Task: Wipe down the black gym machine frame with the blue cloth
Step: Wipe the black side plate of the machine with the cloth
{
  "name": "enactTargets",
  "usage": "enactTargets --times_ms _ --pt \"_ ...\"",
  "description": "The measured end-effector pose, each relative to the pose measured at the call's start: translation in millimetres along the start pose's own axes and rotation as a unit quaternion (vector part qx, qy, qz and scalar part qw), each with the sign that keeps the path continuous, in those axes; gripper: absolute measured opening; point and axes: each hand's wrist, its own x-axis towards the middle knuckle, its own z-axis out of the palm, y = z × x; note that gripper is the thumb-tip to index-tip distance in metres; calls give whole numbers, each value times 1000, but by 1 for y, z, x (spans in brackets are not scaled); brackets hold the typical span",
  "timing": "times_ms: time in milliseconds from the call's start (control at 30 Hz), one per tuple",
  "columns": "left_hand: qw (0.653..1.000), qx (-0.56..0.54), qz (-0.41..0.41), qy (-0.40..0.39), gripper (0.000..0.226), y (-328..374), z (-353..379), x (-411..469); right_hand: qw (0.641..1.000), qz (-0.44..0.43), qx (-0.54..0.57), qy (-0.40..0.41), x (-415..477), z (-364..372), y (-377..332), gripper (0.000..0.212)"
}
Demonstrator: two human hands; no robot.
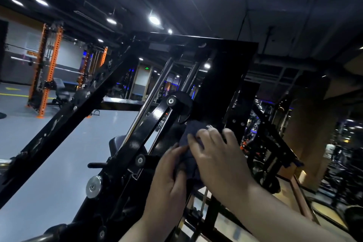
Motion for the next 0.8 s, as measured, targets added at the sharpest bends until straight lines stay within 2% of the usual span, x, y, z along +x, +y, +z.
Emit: enactTargets --times_ms 100,167,200,233,300,400,467,567,633,700,800 --pt "999 27 12 13 47 12 5 8 999 8 38 -10 -2 1 -10 56" --pt "999 8 -23 46 43 8 1 8 995 -25 92 -39 -7 8 -20 81" --pt "998 2 -40 53 41 2 -1 8 992 -40 106 -55 -9 9 -22 84" --pt "997 -5 -50 54 40 -2 -3 8 991 -56 105 -54 -8 9 -19 73" --pt "997 -29 -53 48 36 -4 -3 11 991 -88 102 12 -3 8 -5 43" --pt "999 -15 -19 24 42 10 6 24 993 -91 52 52 20 -4 38 35" --pt "1000 1 -6 5 50 10 11 37 997 -32 26 70 39 -6 73 26" --pt "996 85 31 28 59 3 22 54 995 69 72 15 60 -7 100 64" --pt "983 144 87 77 54 -1 31 61 994 54 98 -14 59 -6 84 64" --pt "974 162 103 123 53 0 42 61 990 22 132 -44 50 -2 68 62" --pt "962 192 154 118 55 6 56 61 989 -29 140 -37 61 -6 91 55"
